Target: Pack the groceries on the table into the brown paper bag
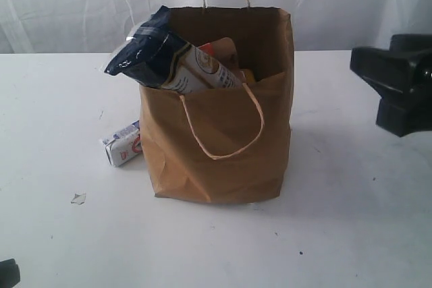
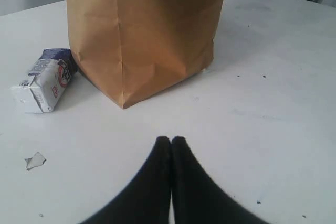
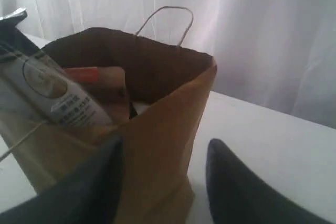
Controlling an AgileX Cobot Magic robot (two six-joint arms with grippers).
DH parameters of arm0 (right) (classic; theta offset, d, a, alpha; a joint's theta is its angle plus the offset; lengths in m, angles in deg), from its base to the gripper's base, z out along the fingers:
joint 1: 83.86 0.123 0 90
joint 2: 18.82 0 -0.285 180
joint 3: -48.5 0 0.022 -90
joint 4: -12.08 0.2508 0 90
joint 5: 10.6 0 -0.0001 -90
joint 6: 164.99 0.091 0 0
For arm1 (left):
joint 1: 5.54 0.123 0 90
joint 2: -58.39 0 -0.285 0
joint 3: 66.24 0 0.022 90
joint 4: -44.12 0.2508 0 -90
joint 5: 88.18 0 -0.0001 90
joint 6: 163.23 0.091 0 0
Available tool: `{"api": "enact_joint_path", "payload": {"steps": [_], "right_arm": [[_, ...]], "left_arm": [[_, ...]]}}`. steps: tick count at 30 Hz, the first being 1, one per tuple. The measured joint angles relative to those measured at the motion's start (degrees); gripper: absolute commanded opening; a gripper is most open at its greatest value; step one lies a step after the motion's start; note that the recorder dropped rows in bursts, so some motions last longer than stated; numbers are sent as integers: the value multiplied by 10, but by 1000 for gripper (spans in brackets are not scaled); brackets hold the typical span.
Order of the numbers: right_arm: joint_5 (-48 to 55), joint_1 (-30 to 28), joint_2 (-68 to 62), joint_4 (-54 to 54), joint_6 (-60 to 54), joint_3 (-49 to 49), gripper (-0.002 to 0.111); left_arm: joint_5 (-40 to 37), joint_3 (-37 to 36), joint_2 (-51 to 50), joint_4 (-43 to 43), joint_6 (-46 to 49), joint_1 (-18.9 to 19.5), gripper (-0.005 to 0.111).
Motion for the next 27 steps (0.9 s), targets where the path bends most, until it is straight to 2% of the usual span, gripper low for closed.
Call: {"api": "enact_joint_path", "payload": {"steps": [3, 4, 5, 11, 19, 27], "right_arm": [[8, 0, 11, -3, 18, 8, 16], [11, 0, 18, -3, 27, 9, 4], [13, 0, 31, -5, 39, 10, 0], [11, 0, 121, -4, 82, 36, 0], [-16, 0, 309, -5, 174, 142, 0], [10, 0, 339, -6, 182, 143, 0]], "left_arm": [[0, 0, 0, 0, 0, 0, 0], [0, 0, 0, 0, 0, 0, 0], [0, 0, 0, 0, 0, 0, 0], [0, 0, 0, 0, 0, 0, 0], [0, 0, 0, 0, 0, 0, 0], [0, 0, 0, 0, 0, 0, 0]]}}
